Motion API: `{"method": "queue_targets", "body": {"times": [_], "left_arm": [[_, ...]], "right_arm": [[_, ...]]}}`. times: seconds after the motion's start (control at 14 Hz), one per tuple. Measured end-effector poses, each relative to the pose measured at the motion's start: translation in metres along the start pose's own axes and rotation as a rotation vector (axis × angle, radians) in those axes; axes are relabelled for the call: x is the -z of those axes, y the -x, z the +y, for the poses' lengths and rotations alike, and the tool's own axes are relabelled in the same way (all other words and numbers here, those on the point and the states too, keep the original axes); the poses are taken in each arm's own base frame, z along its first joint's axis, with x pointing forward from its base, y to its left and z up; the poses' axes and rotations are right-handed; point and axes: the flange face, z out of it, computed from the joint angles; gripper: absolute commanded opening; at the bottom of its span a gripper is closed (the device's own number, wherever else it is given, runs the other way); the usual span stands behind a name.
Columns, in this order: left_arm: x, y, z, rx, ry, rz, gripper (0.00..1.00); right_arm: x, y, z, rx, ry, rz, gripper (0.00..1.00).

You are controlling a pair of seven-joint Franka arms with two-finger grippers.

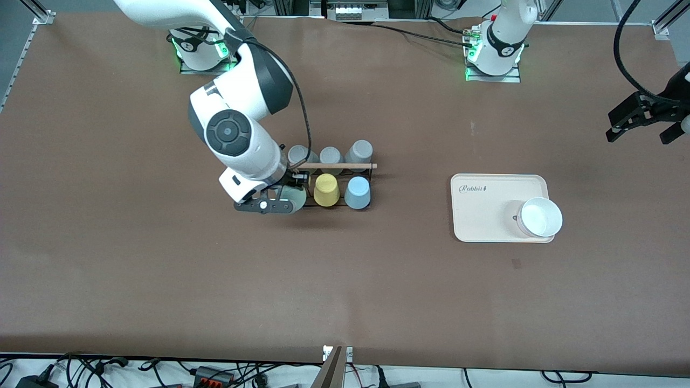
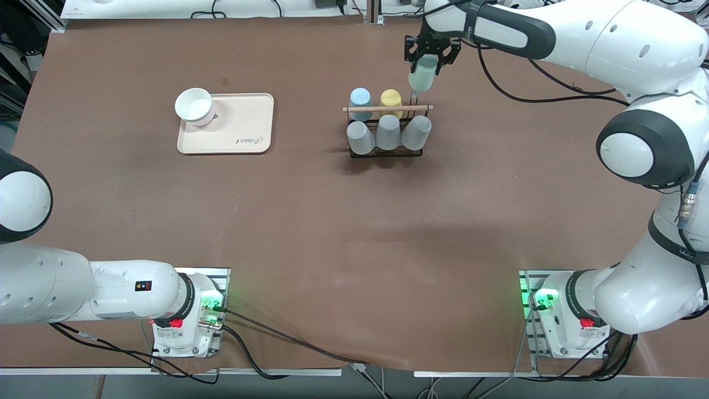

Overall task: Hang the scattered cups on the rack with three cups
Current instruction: 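Carry the pale teal cup with the right gripper to the rack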

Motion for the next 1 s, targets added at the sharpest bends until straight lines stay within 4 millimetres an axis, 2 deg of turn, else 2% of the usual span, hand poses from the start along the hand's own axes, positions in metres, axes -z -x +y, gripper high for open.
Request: {"method": "queue_targets", "body": {"times": [0.29, 1.0], "left_arm": [[-0.001, 0.003, 0.0, 0.005, 0.001, -0.023, 1.0], [-0.006, 0.001, 0.011, 0.003, 0.003, -0.041, 1.0]], "right_arm": [[-0.025, 0.004, -0.01, -0.012, 0.009, -0.041, 0.28], [-0.069, 0.009, -0.02, -0.008, 0.041, -0.099, 0.3]]}}
